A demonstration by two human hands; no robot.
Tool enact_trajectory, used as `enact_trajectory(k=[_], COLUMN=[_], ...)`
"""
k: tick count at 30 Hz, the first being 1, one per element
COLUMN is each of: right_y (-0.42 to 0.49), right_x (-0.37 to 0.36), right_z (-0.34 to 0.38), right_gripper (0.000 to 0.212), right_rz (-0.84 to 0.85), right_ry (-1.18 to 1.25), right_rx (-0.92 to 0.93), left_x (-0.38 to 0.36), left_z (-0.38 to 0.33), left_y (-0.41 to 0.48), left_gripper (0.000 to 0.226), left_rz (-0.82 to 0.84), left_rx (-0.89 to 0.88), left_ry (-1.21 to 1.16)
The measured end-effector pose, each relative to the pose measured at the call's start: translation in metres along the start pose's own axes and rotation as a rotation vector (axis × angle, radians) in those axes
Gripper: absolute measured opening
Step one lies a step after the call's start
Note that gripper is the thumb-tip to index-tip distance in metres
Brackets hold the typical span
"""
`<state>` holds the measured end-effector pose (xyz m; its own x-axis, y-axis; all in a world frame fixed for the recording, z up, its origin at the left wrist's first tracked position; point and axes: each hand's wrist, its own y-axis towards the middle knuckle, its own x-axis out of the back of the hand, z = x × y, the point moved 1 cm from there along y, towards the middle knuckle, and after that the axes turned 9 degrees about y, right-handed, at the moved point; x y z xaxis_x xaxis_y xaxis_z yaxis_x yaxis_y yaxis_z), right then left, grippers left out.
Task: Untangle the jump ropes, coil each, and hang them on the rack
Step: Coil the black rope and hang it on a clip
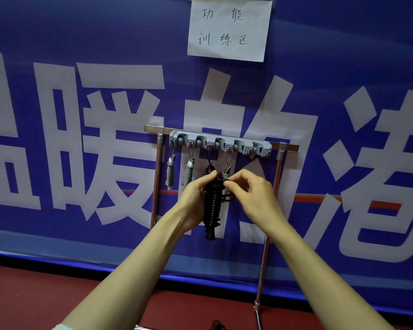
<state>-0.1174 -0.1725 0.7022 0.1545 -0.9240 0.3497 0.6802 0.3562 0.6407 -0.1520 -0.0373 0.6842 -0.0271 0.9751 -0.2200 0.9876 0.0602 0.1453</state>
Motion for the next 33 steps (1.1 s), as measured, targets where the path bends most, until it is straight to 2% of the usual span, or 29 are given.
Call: enact_trajectory(k=[7, 10, 13, 15, 17, 19, 23, 25, 28, 31, 33], right_y=[0.002, 0.000, 0.005, 0.009, 0.013, 0.017, 0.025, 0.028, 0.029, 0.029, 0.029], right_x=[-0.013, -0.013, -0.004, 0.002, 0.006, 0.007, 0.010, 0.014, 0.019, 0.016, 0.010], right_z=[0.004, 0.005, -0.002, -0.005, -0.008, -0.010, -0.009, -0.009, -0.007, -0.005, -0.008], right_gripper=[0.014, 0.013, 0.011, 0.008, 0.016, 0.023, 0.010, 0.012, 0.012, 0.008, 0.010], right_rz=[-0.052, -0.036, 0.041, 0.127, 0.163, 0.198, 0.328, 0.407, 0.479, 0.454, 0.338], right_ry=[-0.342, -0.380, -0.160, 0.174, 0.461, 0.430, 0.304, 0.270, 0.185, 0.130, 0.301], right_rx=[0.061, 0.074, -0.062, -0.211, -0.351, -0.394, -0.462, -0.510, -0.462, -0.406, -0.433], left_x=[-0.001, -0.005, -0.005, 0.000, 0.005, 0.009, 0.012, 0.013, 0.016, 0.017, 0.016], left_z=[0.013, 0.016, 0.015, 0.013, 0.014, 0.018, 0.026, 0.025, 0.021, 0.017, 0.013], left_y=[0.003, 0.003, 0.003, 0.003, 0.007, 0.009, 0.007, 0.004, 0.005, 0.006, 0.007], left_gripper=[0.024, 0.028, 0.029, 0.024, 0.023, 0.029, 0.042, 0.045, 0.043, 0.047, 0.048], left_rz=[0.003, 0.039, 0.072, 0.066, 0.013, -0.046, -0.020, -0.006, 0.029, 0.060, 0.040], left_rx=[0.088, 0.069, -0.003, -0.078, -0.109, -0.071, -0.071, -0.100, -0.124, -0.133, -0.190], left_ry=[-0.103, -0.062, -0.006, 0.048, 0.159, 0.299, 0.488, 0.565, 0.711, 0.754, 0.815])
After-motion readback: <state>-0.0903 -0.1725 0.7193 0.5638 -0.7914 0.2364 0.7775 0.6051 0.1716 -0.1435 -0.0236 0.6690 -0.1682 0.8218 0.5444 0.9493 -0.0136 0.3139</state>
